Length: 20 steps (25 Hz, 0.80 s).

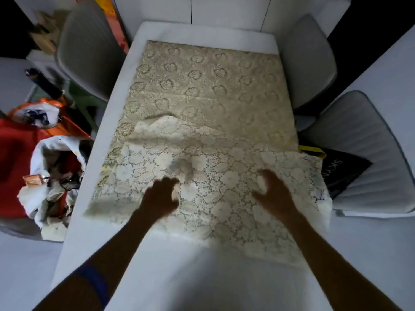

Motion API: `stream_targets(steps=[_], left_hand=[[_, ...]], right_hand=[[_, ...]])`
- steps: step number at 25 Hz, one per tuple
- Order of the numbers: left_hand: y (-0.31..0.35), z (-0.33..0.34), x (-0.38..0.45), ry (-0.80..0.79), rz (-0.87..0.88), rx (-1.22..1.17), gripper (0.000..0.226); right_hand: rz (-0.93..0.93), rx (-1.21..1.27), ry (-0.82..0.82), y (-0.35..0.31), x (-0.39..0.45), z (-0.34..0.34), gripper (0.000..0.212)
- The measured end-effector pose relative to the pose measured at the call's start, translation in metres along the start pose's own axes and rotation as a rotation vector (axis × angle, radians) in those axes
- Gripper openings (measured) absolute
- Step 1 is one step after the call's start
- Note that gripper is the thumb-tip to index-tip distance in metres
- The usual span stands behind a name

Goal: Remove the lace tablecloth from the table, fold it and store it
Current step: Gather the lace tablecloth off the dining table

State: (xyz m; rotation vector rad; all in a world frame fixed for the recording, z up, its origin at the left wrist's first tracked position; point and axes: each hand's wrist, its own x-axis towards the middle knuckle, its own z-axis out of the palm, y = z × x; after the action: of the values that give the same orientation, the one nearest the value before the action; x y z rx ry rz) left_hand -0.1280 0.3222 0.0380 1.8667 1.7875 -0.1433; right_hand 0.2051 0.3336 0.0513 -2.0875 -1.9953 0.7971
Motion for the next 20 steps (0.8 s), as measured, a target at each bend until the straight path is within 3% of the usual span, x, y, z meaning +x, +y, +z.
stream_targets(steps=[2,4,6,9,11,13,20], left_hand=[[-0.012,0.050,-0.041,-0.223,-0.016,0.155,0.083],[-0.023,0.084,-0.072,-0.176,-0.029,0.224,0.089],[-0.022,0.099,-0.081,-0.013,0.013,0.221,0.089],[-0.012,0.110,-0.073,0.164,0.030,0.383,0.077],[-0.007,0.110,-0.067,0.158,0.004,0.352,0.050],[-0.013,0.117,-0.071,0.145,-0.108,0.342,0.033],[-0.082,0.135,-0.177,0.016,-0.339,0.346,0.033]], right_hand=[[-0.025,-0.075,-0.168,0.013,-0.053,0.038,0.075],[0.015,-0.264,-0.297,0.034,-0.098,0.076,0.079],[0.053,-0.390,-0.285,0.045,-0.127,0.098,0.081],[-0.056,-0.461,-0.159,0.046,-0.137,0.111,0.072],[-0.129,-0.520,-0.046,0.047,-0.138,0.113,0.056],[-0.146,-0.517,-0.041,0.042,-0.140,0.113,0.044],[-0.252,-0.405,-0.185,-0.003,-0.200,0.142,0.022]])
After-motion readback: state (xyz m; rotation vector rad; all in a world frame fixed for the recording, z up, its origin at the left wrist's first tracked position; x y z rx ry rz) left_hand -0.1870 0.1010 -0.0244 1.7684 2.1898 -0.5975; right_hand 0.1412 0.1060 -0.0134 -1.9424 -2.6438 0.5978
